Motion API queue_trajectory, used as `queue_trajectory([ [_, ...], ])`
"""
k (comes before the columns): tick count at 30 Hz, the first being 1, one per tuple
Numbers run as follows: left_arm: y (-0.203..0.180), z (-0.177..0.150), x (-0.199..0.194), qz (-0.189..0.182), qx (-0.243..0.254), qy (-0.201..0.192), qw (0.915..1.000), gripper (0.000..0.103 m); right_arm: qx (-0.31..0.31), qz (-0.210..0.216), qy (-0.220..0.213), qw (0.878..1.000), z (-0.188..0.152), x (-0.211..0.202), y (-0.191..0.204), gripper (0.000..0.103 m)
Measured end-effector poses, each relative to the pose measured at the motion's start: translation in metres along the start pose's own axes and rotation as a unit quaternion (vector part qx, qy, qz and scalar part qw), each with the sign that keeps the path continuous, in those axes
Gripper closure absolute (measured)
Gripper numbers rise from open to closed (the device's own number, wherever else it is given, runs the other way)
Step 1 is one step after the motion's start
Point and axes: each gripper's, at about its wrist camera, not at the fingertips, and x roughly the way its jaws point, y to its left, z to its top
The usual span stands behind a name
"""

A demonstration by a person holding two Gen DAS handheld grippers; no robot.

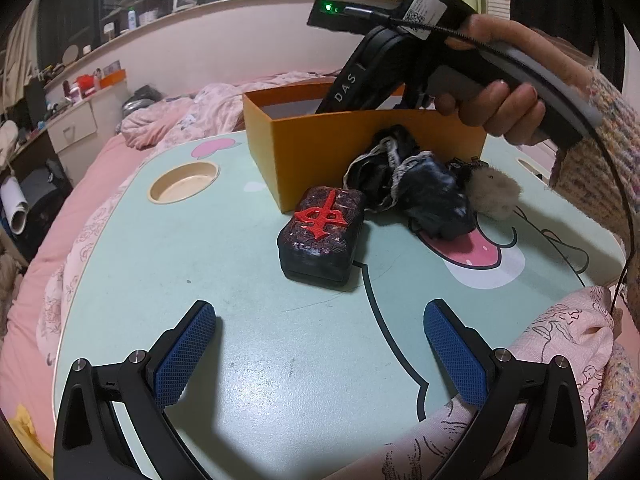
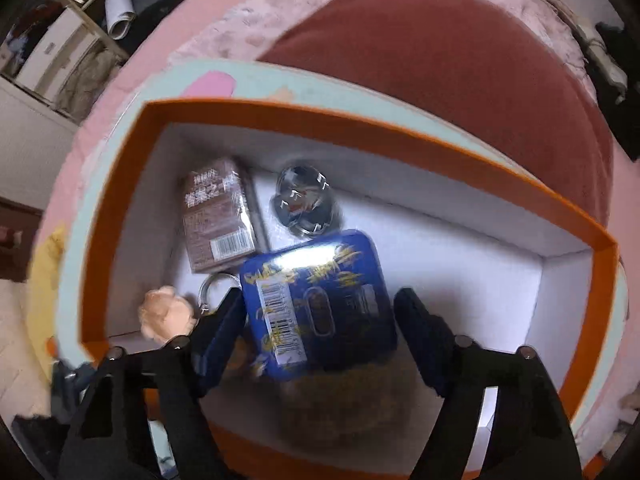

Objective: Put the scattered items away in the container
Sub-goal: 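Reach the right tool into the box and grasp the blue Durex tin, then lift the blue tin out and set it in front of the white pompom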

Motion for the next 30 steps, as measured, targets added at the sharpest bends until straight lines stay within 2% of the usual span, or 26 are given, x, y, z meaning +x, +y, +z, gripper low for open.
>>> queue_trajectory([
  [7, 0.001, 0.000, -0.001, 0.000, 0.001, -0.001, 1.0000, 0.000, 0.022, -0.015, -0.029, 0.999, -0.003, -0.007, -0.008, 0.036],
  [11, 0.000, 0.000, -0.001, 0.000, 0.001, -0.001, 1.0000, 0.000, 0.046, -0.007, -0.102, 0.994, -0.011, -0.046, -0.020, 0.037],
  [14, 0.000, 0.000, -0.001, 0.000, 0.000, -0.001, 1.0000, 0.000, 0.060, -0.001, -0.167, 0.984, -0.032, -0.091, -0.026, 0.037],
  [18, 0.000, 0.000, -0.001, 0.000, 0.001, -0.001, 1.0000, 0.000, 0.058, -0.016, -0.212, 0.975, -0.061, -0.124, -0.021, 0.036],
  [21, 0.000, 0.000, -0.001, 0.000, 0.001, -0.001, 1.0000, 0.000, 0.038, -0.026, -0.216, 0.975, -0.101, -0.135, -0.019, 0.036],
  [23, 0.000, 0.000, -0.001, 0.000, 0.000, -0.001, 1.0000, 0.000, 0.044, -0.019, -0.214, 0.976, -0.126, -0.133, -0.032, 0.036],
  [27, 0.000, 0.000, -0.001, 0.001, 0.000, -0.001, 1.0000, 0.000, 0.032, 0.018, -0.167, 0.985, -0.164, -0.102, -0.038, 0.036],
  [30, 0.000, 0.000, -0.001, 0.001, 0.000, -0.001, 1.0000, 0.000, 0.010, 0.020, -0.137, 0.990, -0.182, -0.076, -0.028, 0.036],
])
